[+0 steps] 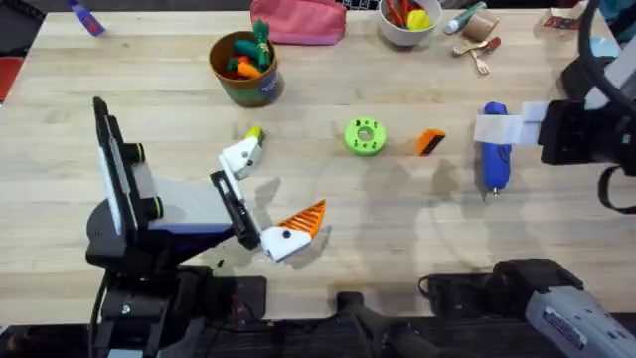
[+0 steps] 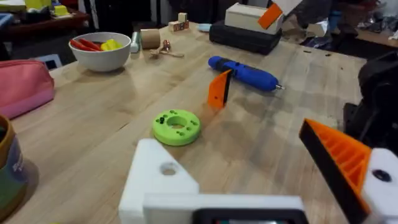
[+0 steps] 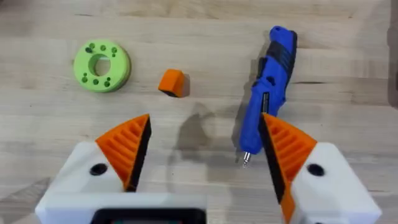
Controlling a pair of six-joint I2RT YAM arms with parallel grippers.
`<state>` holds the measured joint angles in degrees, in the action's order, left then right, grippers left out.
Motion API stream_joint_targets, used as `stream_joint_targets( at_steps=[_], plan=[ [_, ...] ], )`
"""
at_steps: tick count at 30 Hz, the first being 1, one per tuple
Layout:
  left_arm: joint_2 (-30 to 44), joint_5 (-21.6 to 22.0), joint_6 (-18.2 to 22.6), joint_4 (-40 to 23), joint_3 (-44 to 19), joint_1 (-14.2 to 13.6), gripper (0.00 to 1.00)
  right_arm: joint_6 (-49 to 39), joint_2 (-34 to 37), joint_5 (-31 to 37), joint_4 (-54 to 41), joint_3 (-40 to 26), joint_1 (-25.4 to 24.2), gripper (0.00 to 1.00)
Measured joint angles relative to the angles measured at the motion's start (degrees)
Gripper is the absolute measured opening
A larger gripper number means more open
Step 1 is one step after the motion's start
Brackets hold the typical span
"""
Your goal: Pick up the gripper from the table and insert it into the empty holder that is missing its gripper. Then pick up a screw, insert it into the mounting hole, and use the screwdriver to tighten it. Finally, clean up the table by picking up the vegetable and placing it into the bucket.
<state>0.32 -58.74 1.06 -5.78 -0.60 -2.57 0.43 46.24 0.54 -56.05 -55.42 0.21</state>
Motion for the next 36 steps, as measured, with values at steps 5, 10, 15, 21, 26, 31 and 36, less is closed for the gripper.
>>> stream_joint_targets(
  at_steps=[5, 10, 15, 21, 26, 31, 36],
  plan=[
    [0.0, 0.0, 0.0, 0.0, 0.0, 0.0, 0.985, 0.2, 0.0, -1.6, 1.3, 0.0, 0.0, 0.993],
    [0.0, 0.0, 0.0, 0.0, 0.0, 0.0, 0.985, 0.5, 0.0, -6.4, 2.1, 0.0, 0.0, 0.993],
    [0.0, 0.0, 0.0, 0.0, 0.0, 0.0, 0.985, 3.8, 0.2, -8.3, 3.5, -0.1, 0.0, 0.994],
    [0.0, 0.0, 0.0, 0.0, 0.0, 0.0, 0.985, 11.3, 3.5, -5.2, 1.5, -2.3, 0.8, 0.994],
    [0.0, 0.0, 0.0, 0.0, 0.0, 0.0, 0.985, 16.4, 8.3, -0.9, -6.3, -7.0, 3.3, 0.994],
    [0.0, 0.0, 0.0, 0.0, 0.0, 0.0, 0.985, 21.2, 13.1, 2.0, -9.9, -10.0, 6.8, 0.994],
    [0.0, 0.0, 0.0, 0.0, 0.0, 0.0, 0.985, 25.2, 16.3, 2.9, -9.3, -10.2, 10.2, 0.994]
  ],
)
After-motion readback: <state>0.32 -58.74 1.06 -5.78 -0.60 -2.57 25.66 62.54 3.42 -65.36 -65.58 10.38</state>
